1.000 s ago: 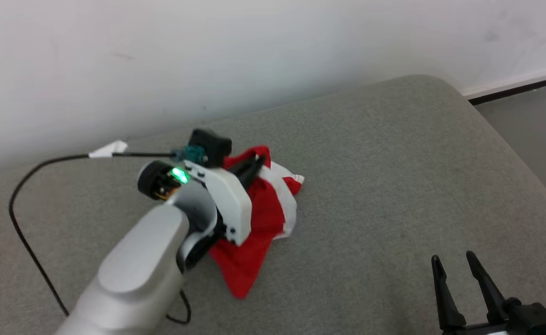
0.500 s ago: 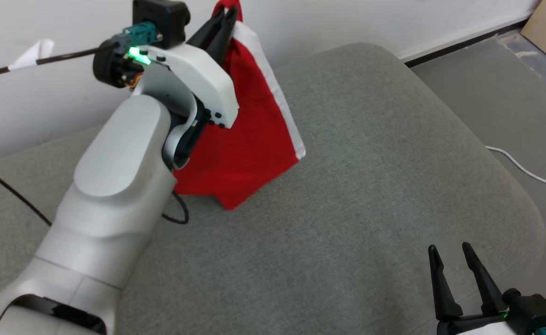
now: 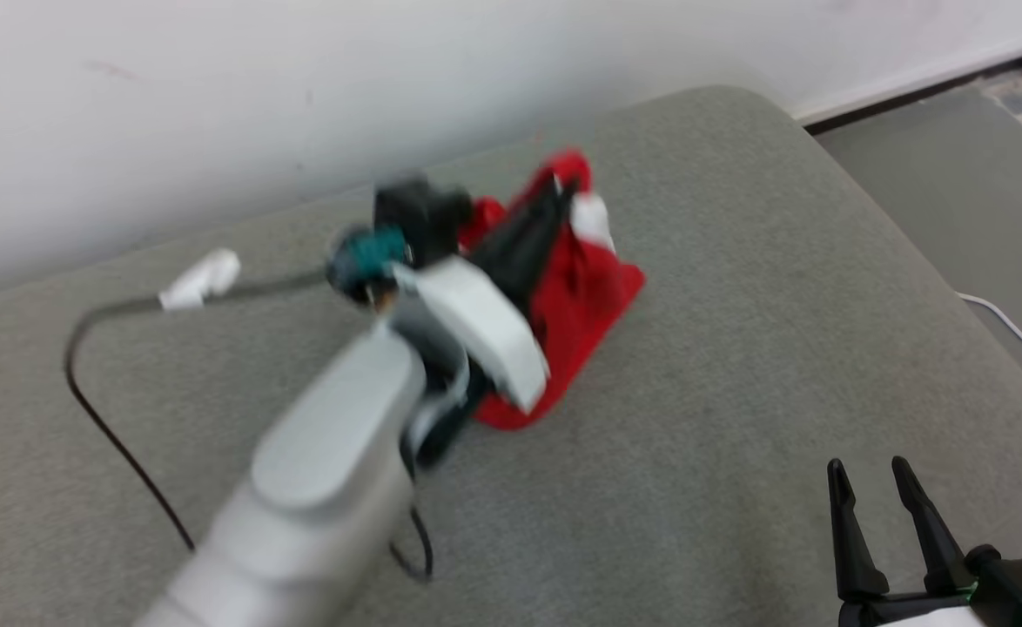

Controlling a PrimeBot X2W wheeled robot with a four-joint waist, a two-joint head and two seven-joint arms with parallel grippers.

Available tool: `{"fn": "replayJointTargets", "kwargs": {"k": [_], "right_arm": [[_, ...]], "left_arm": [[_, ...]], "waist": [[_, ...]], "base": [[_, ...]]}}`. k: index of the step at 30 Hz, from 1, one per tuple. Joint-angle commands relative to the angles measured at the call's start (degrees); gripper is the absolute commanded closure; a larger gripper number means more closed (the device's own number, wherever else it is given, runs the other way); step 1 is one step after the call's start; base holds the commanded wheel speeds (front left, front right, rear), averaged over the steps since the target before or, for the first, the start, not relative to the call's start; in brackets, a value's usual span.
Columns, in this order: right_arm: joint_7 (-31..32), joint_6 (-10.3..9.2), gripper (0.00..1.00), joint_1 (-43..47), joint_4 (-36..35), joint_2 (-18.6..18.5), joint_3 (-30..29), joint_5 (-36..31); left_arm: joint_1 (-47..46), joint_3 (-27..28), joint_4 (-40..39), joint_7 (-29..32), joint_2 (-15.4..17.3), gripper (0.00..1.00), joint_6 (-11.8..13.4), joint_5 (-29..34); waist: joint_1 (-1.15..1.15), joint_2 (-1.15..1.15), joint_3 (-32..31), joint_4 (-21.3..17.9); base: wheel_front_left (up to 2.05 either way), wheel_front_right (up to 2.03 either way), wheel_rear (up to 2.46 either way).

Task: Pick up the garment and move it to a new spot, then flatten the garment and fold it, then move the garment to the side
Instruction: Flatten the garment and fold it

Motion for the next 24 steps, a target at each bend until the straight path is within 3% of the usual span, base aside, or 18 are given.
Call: {"fn": "replayJointTargets", "kwargs": {"k": [1,8,12,18,24], "right_arm": [[0.0,0.02,0.0,1.1,0.0,-0.1,-0.7,-1.0],[0.0,0.02,0.0,3.3,-0.3,-0.1,-2.2,-3.3],[0.0,0.02,0.0,4.3,-0.2,-0.1,-2.4,-4.2],[0.0,0.02,0.0,5.6,0.1,-0.8,-3.1,-4.4],[0.0,0.02,0.0,7.1,0.2,-1.2,-3.0,-4.7]], "left_arm": [[5.8,-1.2,-3.5,0.3,1.0,1.0,-0.2,-2.6],[24.8,-4.7,-15.7,1.1,6.9,1.0,0.8,-6.9],[35.2,-5.1,-18.8,-0.2,10.5,1.0,3.3,-8.1],[44.4,-4.0,-16.7,-4.3,13.2,1.0,5.3,-9.1],[47.9,1.0,-10.4,-6.6,12.9,1.0,7.1,-10.3]], "waist": [[0.0,0.0,-1.7,2.4],[0.0,0.0,-4.3,7.2],[0.0,0.0,-5.3,10.4],[0.0,0.0,-6.9,14.1],[0.0,0.0,-8.0,16.1]], "base": [[0.0,0.0,0.0],[0.0,0.0,0.0],[0.0,0.0,0.0],[0.0,0.0,0.0],[0.0,0.0,0.0]]}}
